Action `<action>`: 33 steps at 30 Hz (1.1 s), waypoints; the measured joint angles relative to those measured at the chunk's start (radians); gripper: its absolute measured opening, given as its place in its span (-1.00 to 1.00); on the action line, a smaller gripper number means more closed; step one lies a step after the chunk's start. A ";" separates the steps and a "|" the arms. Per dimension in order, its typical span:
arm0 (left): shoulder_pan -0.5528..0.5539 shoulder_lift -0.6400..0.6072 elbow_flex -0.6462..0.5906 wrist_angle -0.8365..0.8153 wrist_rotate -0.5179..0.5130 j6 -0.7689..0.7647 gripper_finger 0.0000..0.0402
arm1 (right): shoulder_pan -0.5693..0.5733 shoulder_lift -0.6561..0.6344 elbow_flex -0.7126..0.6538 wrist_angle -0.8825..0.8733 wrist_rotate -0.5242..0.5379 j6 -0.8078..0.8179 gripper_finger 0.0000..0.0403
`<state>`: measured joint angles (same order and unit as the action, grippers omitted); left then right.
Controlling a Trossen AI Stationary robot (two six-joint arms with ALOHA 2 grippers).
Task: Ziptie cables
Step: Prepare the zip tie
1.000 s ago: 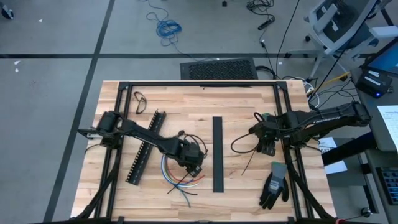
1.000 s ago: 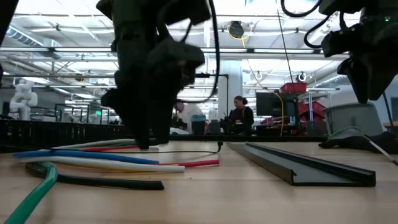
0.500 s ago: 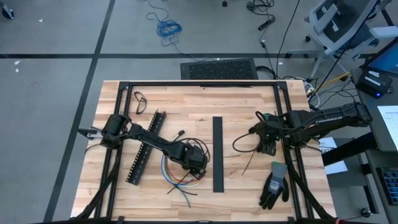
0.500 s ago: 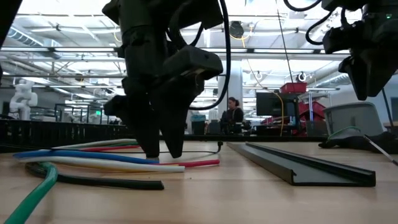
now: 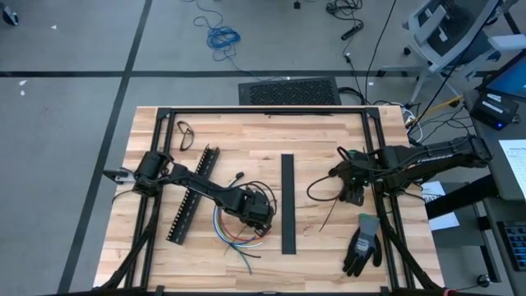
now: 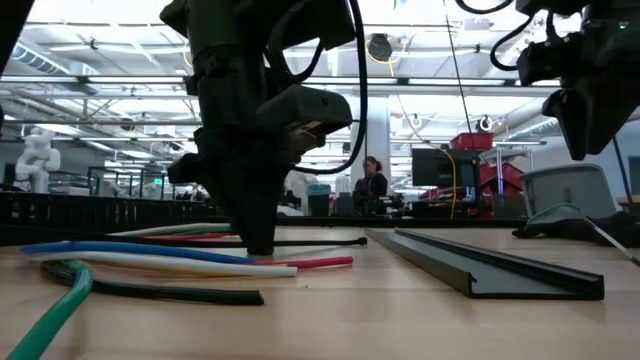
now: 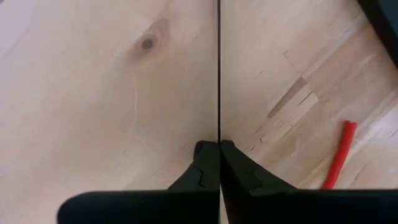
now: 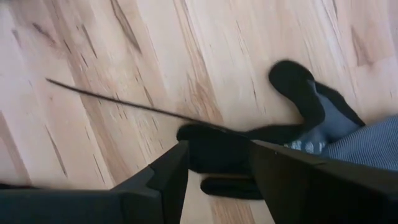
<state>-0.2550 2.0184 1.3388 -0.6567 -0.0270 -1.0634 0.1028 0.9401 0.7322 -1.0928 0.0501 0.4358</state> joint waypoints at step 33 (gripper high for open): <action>0.107 -0.504 -0.192 0.675 -0.303 0.493 -1.00 | -0.043 0.169 -0.396 2.150 0.237 0.182 -0.20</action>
<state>-0.1481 1.5140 1.1471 0.0181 -0.3304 -0.5702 0.0600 1.1089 0.3365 1.0570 0.2869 0.6179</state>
